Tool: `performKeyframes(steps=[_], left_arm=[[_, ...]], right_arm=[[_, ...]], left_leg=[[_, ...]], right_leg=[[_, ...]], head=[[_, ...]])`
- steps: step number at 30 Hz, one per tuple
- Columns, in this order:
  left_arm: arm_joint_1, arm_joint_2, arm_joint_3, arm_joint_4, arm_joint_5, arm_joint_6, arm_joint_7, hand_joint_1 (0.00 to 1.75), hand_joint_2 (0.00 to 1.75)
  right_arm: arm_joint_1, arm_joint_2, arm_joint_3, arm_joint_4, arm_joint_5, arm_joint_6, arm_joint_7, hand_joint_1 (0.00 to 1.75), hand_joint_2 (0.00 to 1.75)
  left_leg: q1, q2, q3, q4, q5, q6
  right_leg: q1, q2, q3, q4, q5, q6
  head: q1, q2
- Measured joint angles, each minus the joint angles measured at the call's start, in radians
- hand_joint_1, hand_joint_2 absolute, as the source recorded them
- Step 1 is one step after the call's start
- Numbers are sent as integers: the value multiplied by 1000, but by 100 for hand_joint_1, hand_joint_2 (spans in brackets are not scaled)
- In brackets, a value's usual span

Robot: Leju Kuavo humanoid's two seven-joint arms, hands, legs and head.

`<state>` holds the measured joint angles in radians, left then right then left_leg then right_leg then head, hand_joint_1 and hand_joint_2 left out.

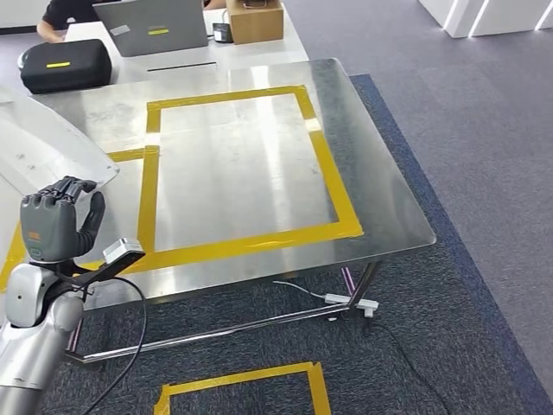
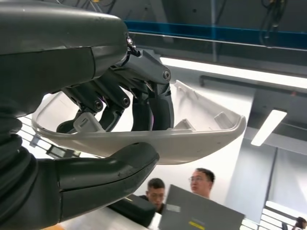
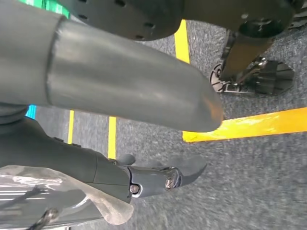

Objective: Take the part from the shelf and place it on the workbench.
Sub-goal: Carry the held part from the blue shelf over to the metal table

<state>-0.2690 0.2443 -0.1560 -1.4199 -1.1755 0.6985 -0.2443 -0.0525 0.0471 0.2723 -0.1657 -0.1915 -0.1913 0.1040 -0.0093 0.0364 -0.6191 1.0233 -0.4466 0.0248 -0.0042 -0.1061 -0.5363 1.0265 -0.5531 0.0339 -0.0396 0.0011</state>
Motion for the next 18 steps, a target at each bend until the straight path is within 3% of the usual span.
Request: performKeyframes(steps=[1,3,5,6,8,10,12,13,14,16,18], left_arm=[[-2,0,0,0,0,0,1,175,175],[-4,-3,-2,0,0,0,2,175,175],[-2,-5,-5,1,0,0,4,175,175],[-2,-5,-6,2,0,0,5,175,175],[-2,-5,-8,2,0,0,7,175,175],[-5,-5,-10,2,0,0,9,175,175],[-9,-5,-12,2,0,0,10,175,175],[-10,-4,-14,2,0,0,11,175,175],[-10,-3,-15,3,0,0,12,175,175],[-13,0,-18,3,0,0,15,175,175],[-19,1,-22,4,0,0,18,175,175]], right_arm=[[0,0,0,0,0,0,0,0,0],[1,0,0,0,0,0,0,0,0],[4,0,0,0,0,-1,0,0,0],[5,0,0,0,0,-2,0,0,0],[6,-1,0,0,0,-4,-1,0,0],[5,-2,0,0,0,-4,-4,0,0],[5,-2,0,0,0,-3,-5,0,0],[4,-2,0,0,0,-3,-6,0,0],[3,-2,0,0,0,-2,-8,0,0],[3,-1,0,0,-1,-2,-14,0,0],[4,-1,0,0,-3,-3,-18,0,0]], left_leg=[[4,-12,2,-4,2,6],[7,-36,2,-5,3,13],[6,-63,2,-5,2,15],[7,-78,3,-4,2,15],[8,-107,4,-2,1,13],[9,-131,0,4,0,5],[12,-152,-7,7,2,-8],[14,-162,-9,6,5,-14],[15,-161,-10,6,4,-19],[13,-117,-26,42,-19,-30],[14,-64,-75,154,-76,-39]], right_leg=[[-2,30,-17,34,-21,4],[-6,89,-83,160,-79,7],[-6,104,-145,264,-103,9],[-6,105,-154,265,-85,10],[-9,120,-120,161,-5,8],[-15,164,-70,42,46,4],[-16,186,-47,3,48,-3],[-15,177,-42,-2,48,-8],[-15,168,-39,-4,50,-14],[-17,150,-32,-10,52,-27],[-17,133,-26,-12,50,-37]], head=[[3,0],[8,0],[9,0],[9,0],[9,0],[8,0],[8,0],[7,0],[8,0],[1,0],[-6,0]])
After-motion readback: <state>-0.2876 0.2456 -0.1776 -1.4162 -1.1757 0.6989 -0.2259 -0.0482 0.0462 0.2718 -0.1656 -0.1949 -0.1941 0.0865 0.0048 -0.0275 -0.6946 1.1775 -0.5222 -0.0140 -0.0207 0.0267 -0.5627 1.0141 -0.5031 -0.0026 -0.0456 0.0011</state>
